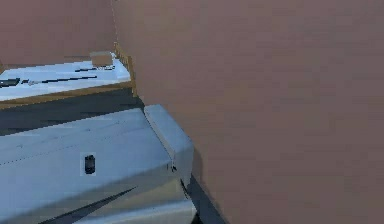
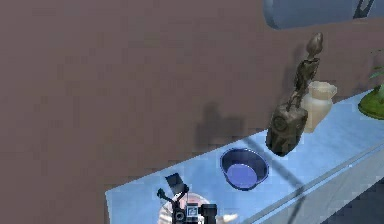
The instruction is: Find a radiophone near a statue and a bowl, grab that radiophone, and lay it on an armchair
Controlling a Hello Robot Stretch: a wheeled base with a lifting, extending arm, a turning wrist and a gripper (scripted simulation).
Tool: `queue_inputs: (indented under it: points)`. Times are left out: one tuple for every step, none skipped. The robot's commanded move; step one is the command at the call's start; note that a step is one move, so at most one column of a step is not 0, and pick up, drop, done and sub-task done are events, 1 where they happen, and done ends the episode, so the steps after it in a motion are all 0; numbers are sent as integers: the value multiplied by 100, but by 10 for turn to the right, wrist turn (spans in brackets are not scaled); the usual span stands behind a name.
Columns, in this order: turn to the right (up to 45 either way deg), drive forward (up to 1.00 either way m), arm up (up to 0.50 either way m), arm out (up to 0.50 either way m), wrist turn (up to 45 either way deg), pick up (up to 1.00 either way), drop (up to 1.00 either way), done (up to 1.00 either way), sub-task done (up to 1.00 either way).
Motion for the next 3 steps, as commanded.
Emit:
queue_inputs:
  points:
    - [0,0,0,0,0,100,0,0,0]
    - [0,0,10,0,0,0,0,0,0]
    - [0,0,30,0,0,0,0,0,0]
